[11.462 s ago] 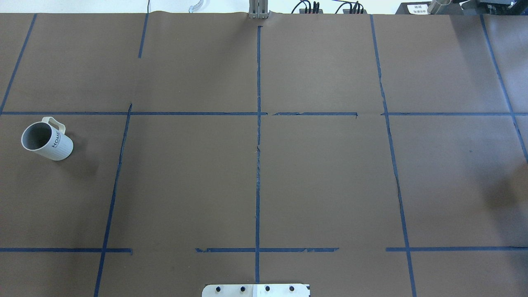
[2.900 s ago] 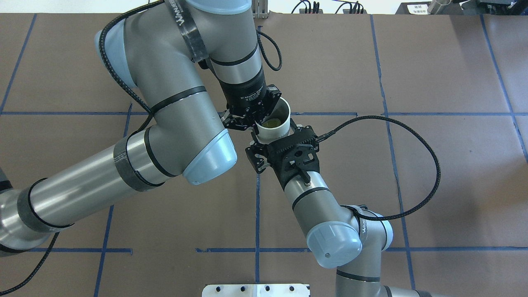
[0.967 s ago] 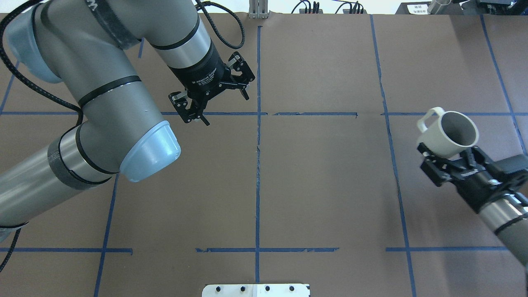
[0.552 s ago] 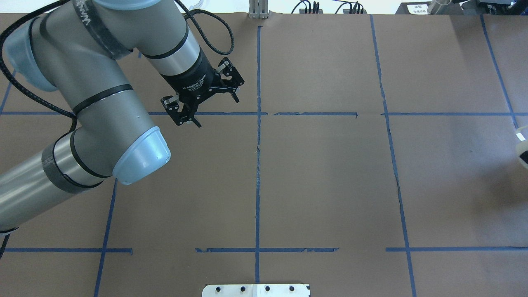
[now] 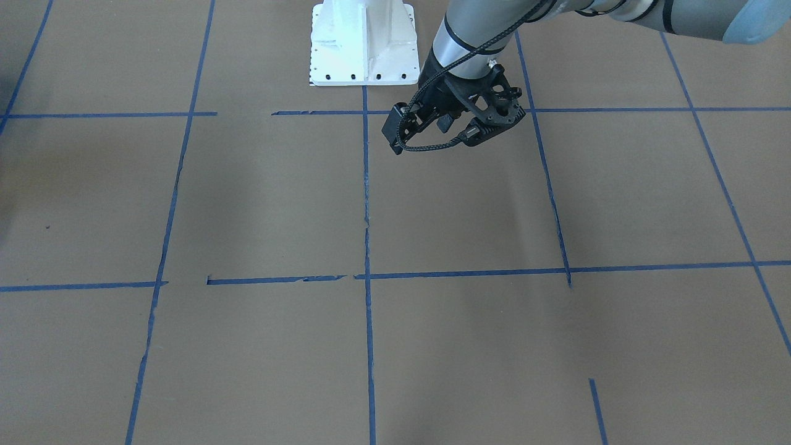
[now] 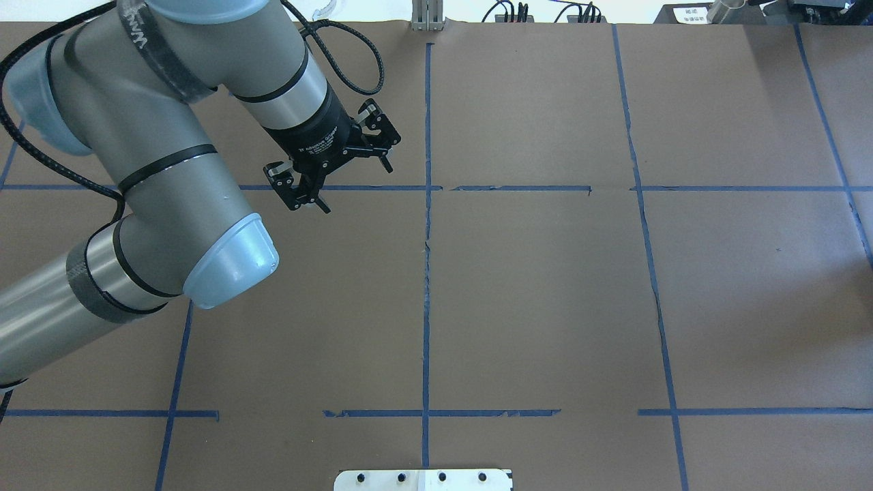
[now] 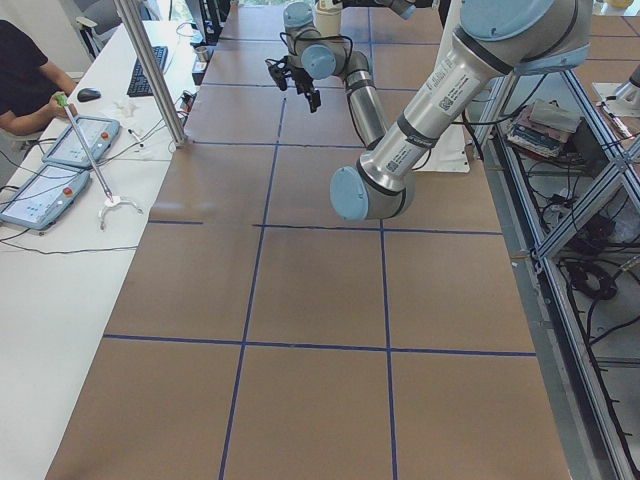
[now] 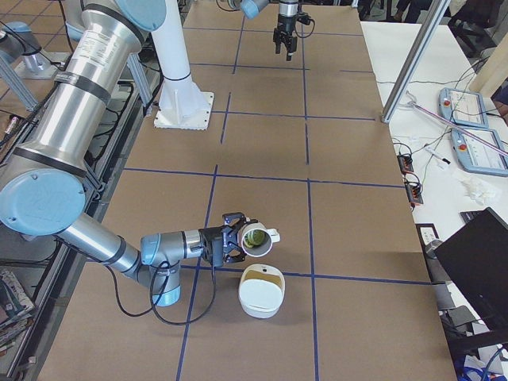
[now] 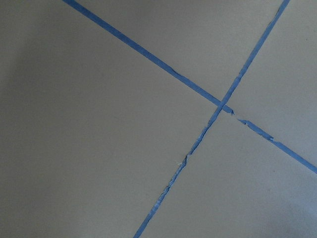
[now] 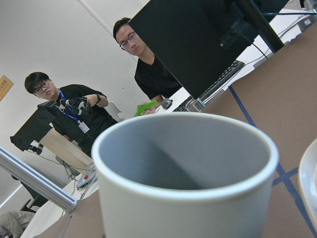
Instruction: Left arm hands cup to right arm to dump lemon
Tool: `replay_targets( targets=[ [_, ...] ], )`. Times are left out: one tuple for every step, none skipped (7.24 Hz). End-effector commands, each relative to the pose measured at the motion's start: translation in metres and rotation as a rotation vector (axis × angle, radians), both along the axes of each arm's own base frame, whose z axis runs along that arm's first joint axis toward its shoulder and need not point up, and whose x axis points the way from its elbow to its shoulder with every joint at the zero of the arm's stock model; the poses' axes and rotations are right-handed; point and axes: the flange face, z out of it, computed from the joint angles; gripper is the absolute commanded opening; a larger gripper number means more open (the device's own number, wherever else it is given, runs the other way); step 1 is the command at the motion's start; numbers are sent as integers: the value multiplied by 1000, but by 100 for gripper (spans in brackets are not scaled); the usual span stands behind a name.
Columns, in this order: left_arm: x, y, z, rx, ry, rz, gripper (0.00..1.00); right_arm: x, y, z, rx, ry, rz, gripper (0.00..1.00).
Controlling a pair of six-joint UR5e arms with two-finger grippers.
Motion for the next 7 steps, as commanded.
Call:
replay_targets(
  targets=[
    [0, 1, -1, 2, 2, 2, 100, 4, -37, 11, -80, -202, -46, 1],
    [0, 1, -1, 2, 1, 0, 100, 2, -40, 9, -100, -263, -49, 1],
    [0, 1, -1, 2, 2, 2, 100, 1, -44, 5, -152, -406, -55, 1],
    [0, 1, -2, 2, 3, 1, 100, 8, -43, 4, -212, -565, -42, 1],
    [1, 2, -3, 4, 5, 3, 100, 18, -41, 1, -225, -716, -9, 2],
    [1, 2, -3, 4, 5, 3, 100, 32, -36, 1, -229, -900, 56, 3],
    [1, 3, -6, 7, 9, 4, 100, 35, -33, 2, -238, -942, 56, 4]
  ],
)
